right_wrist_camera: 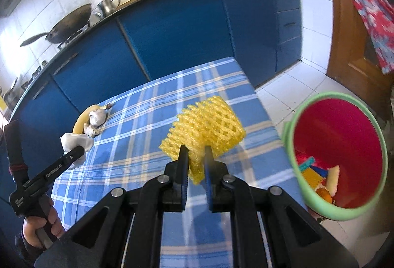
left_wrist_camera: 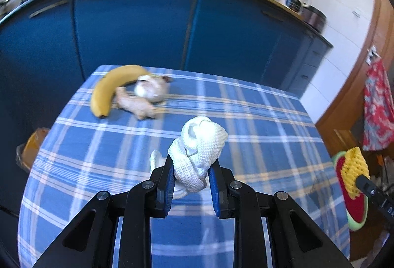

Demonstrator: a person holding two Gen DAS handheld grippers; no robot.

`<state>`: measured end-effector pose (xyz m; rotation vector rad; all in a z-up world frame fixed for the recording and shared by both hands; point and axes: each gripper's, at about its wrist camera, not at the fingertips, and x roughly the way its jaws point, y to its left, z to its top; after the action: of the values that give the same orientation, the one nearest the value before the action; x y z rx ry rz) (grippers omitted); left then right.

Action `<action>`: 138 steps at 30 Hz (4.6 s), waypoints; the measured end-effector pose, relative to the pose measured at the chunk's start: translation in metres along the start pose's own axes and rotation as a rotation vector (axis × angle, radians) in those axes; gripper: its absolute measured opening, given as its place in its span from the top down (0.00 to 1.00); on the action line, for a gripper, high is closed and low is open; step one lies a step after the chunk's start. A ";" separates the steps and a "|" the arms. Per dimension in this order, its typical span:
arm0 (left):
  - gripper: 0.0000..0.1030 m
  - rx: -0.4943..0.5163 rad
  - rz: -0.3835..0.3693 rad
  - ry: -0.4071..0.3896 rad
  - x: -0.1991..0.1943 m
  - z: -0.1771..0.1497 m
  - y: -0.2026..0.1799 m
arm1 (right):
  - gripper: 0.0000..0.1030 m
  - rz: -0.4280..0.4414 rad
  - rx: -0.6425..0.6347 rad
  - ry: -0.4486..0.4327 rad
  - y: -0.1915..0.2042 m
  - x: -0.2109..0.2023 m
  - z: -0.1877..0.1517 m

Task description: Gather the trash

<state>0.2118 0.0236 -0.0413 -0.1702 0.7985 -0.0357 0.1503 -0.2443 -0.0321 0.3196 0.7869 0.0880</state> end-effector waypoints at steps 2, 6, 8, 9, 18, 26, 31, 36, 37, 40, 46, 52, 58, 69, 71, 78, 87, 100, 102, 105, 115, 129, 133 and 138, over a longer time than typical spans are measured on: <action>0.76 0.022 -0.018 0.004 -0.003 -0.002 -0.014 | 0.87 -0.004 0.019 -0.009 -0.011 -0.007 -0.002; 0.76 0.081 -0.055 0.009 -0.010 -0.006 -0.046 | 0.87 -0.019 0.059 -0.031 -0.033 -0.020 -0.005; 0.76 0.103 -0.077 0.014 -0.013 -0.008 -0.060 | 0.86 -0.023 0.074 -0.041 -0.042 -0.026 -0.007; 0.76 0.116 -0.096 0.019 -0.015 -0.010 -0.070 | 0.87 -0.027 0.086 -0.048 -0.048 -0.030 -0.009; 0.76 0.249 -0.263 0.050 -0.027 -0.022 -0.143 | 0.86 -0.094 0.186 -0.077 -0.106 -0.052 -0.017; 0.76 0.296 -0.406 0.127 -0.018 -0.037 -0.197 | 0.82 -0.151 0.279 -0.073 -0.159 -0.063 -0.029; 0.76 0.321 -0.446 0.149 -0.012 -0.045 -0.223 | 0.76 -0.159 0.337 -0.058 -0.187 -0.066 -0.035; 0.76 0.362 -0.476 0.167 -0.007 -0.052 -0.250 | 0.56 -0.151 0.375 -0.052 -0.207 -0.072 -0.044; 0.75 0.373 -0.482 0.172 -0.006 -0.055 -0.257 | 0.55 -0.160 0.394 -0.062 -0.214 -0.077 -0.047; 0.75 0.411 -0.500 0.191 -0.003 -0.063 -0.275 | 0.54 -0.156 0.407 -0.077 -0.221 -0.083 -0.048; 0.73 0.485 -0.526 0.215 0.006 -0.078 -0.306 | 0.51 -0.161 0.414 -0.113 -0.231 -0.102 -0.052; 0.47 0.524 -0.500 0.222 0.008 -0.087 -0.321 | 0.47 -0.163 0.420 -0.125 -0.236 -0.111 -0.056; 0.47 0.518 -0.456 0.196 0.001 -0.088 -0.309 | 0.44 -0.177 0.423 -0.136 -0.233 -0.117 -0.061; 0.44 0.422 -0.367 0.165 -0.025 -0.081 -0.254 | 0.34 -0.130 0.362 -0.138 -0.195 -0.125 -0.067; 0.41 0.399 -0.341 0.146 -0.034 -0.080 -0.239 | 0.34 -0.118 0.328 -0.138 -0.180 -0.127 -0.069; 0.35 0.329 -0.256 0.089 -0.061 -0.076 -0.195 | 0.26 -0.104 0.273 -0.160 -0.150 -0.137 -0.073; 0.27 0.276 -0.155 0.006 -0.100 -0.074 -0.151 | 0.14 -0.067 0.182 -0.192 -0.103 -0.151 -0.077; 0.26 0.227 -0.032 -0.076 -0.143 -0.079 -0.116 | 0.06 -0.067 0.090 -0.227 -0.057 -0.167 -0.088; 0.26 0.217 -0.018 -0.087 -0.148 -0.080 -0.112 | 0.05 -0.066 0.083 -0.229 -0.055 -0.167 -0.089; 0.26 0.203 -0.005 -0.100 -0.153 -0.081 -0.107 | 0.05 -0.059 0.065 -0.231 -0.049 -0.169 -0.092; 0.26 0.158 0.010 -0.121 -0.165 -0.082 -0.092 | 0.05 -0.046 0.022 -0.242 -0.034 -0.172 -0.096; 0.26 0.124 0.007 -0.132 -0.168 -0.082 -0.081 | 0.05 -0.041 0.005 -0.235 -0.027 -0.171 -0.098; 0.26 0.120 0.009 -0.131 -0.168 -0.082 -0.079 | 0.05 -0.040 0.005 -0.235 -0.027 -0.171 -0.098; 0.26 0.118 0.011 -0.130 -0.168 -0.081 -0.078 | 0.05 -0.040 0.005 -0.235 -0.027 -0.171 -0.098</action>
<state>0.0392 -0.0487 0.0359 -0.0556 0.6652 -0.0609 -0.0404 -0.2787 0.0112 0.3122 0.5605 0.0102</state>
